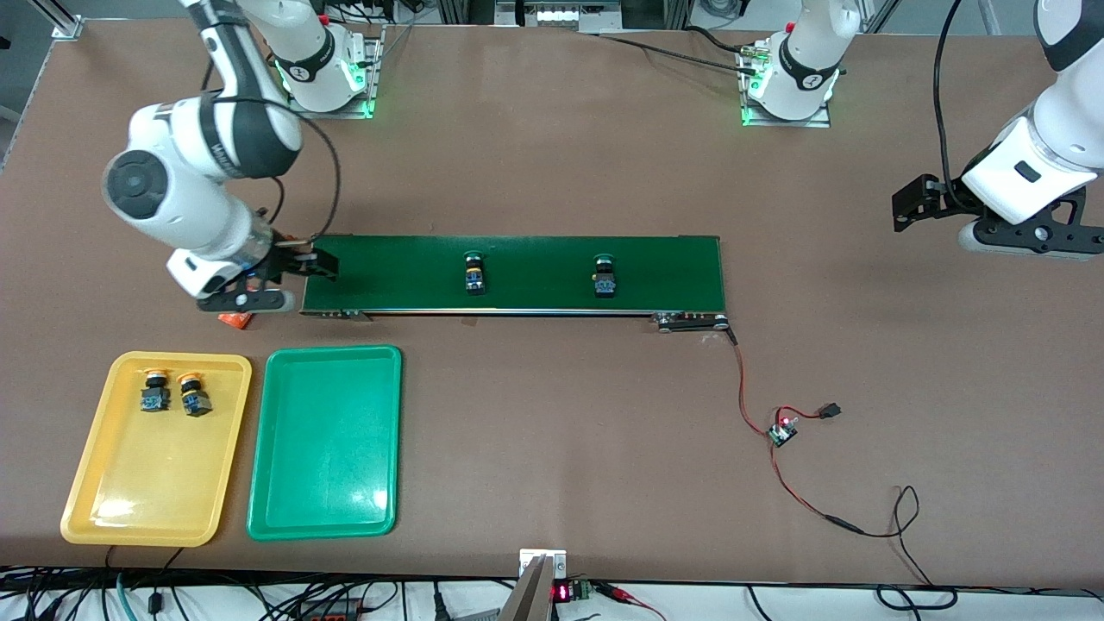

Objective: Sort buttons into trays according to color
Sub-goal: 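Move the right gripper back to the belt end, then grasp a black button at the belt end with the right gripper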

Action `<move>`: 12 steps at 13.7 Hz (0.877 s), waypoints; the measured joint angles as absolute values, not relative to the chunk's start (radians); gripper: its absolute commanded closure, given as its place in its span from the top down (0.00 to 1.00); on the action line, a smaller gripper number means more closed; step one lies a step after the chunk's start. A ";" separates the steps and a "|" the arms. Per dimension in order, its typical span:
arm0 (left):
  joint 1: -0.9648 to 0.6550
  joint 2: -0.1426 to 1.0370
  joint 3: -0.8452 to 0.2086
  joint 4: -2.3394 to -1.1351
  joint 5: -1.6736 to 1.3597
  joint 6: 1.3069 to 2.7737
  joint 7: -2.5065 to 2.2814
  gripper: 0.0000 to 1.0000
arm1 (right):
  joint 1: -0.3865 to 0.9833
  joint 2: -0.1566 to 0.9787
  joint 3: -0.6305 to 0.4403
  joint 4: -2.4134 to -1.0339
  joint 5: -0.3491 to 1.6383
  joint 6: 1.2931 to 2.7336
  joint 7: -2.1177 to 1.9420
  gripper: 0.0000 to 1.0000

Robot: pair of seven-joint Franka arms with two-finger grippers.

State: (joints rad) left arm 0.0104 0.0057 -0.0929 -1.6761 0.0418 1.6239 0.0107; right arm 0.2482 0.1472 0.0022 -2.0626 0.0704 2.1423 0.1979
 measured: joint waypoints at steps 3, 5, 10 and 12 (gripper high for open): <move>0.010 0.006 -0.095 -1.676 0.042 1.623 0.011 1.00 | 0.348 0.146 0.007 -2.072 0.070 2.171 0.342 1.00; 0.010 0.006 -0.095 -1.676 0.042 1.622 0.011 1.00 | 0.400 0.147 0.014 -2.081 0.070 2.198 0.394 1.00; 0.010 0.006 -0.095 -1.676 0.041 1.622 0.011 1.00 | 0.476 0.181 0.035 -2.090 0.055 2.274 0.506 1.00; 0.010 0.006 -0.095 -1.676 0.041 1.621 0.011 1.00 | 0.501 0.210 0.039 -2.090 0.021 2.315 0.559 1.00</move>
State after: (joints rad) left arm 0.0103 0.0057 -0.0953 -1.6761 0.0414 1.6214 0.0106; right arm 0.5015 0.2100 0.0389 -2.0902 0.0205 2.3146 0.5586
